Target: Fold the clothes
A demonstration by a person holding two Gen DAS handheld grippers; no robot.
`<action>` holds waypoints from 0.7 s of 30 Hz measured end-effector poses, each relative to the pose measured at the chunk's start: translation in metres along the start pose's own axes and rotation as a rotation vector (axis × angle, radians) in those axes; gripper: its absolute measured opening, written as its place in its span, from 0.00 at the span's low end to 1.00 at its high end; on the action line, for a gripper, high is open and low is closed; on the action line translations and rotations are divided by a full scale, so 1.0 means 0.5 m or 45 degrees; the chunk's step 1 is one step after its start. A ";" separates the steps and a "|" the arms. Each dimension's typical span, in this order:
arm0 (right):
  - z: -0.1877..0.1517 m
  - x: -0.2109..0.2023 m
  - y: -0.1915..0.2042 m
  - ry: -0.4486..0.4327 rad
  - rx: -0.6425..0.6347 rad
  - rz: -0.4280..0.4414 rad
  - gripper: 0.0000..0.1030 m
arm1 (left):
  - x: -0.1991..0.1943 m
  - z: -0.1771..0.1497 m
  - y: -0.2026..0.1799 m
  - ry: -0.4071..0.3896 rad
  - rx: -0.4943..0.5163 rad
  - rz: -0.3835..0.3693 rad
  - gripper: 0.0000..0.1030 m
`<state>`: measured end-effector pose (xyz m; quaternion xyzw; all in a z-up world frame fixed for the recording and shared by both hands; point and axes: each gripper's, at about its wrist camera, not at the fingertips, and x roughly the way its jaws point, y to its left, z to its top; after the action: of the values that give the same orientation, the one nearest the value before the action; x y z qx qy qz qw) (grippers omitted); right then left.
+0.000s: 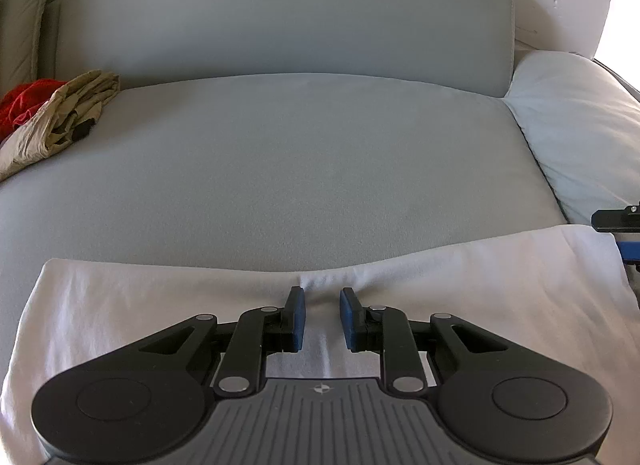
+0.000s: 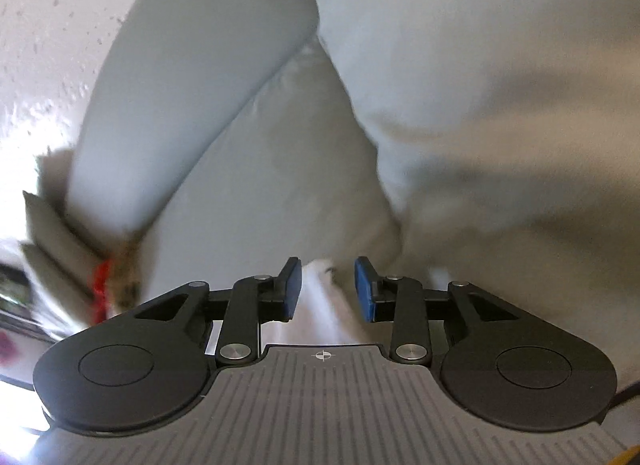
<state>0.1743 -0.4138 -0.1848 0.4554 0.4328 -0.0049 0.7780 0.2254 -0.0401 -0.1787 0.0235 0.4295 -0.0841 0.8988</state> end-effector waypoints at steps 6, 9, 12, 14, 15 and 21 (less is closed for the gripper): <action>0.010 0.017 0.010 0.213 0.028 0.026 0.34 | 0.002 -0.002 0.003 -0.004 -0.002 -0.009 0.21; 0.004 0.039 -0.006 0.237 0.061 0.131 0.34 | 0.002 -0.001 0.001 -0.004 0.000 -0.007 0.20; 0.002 0.071 -0.025 0.194 0.124 0.245 0.34 | 0.002 0.000 0.001 -0.004 0.003 -0.009 0.20; 0.002 0.081 -0.036 0.141 0.150 0.278 0.34 | 0.002 0.000 0.001 -0.004 0.005 -0.010 0.21; 0.003 0.081 -0.039 0.097 0.162 0.279 0.34 | 0.002 0.000 0.001 -0.004 0.006 -0.011 0.21; 0.026 0.020 -0.038 -0.269 0.122 0.235 0.29 | 0.002 0.000 0.004 -0.006 0.000 -0.018 0.21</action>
<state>0.1813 -0.4304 -0.2023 0.5268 0.3042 -0.0018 0.7937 0.2265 -0.0382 -0.1796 0.0205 0.4275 -0.0905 0.8993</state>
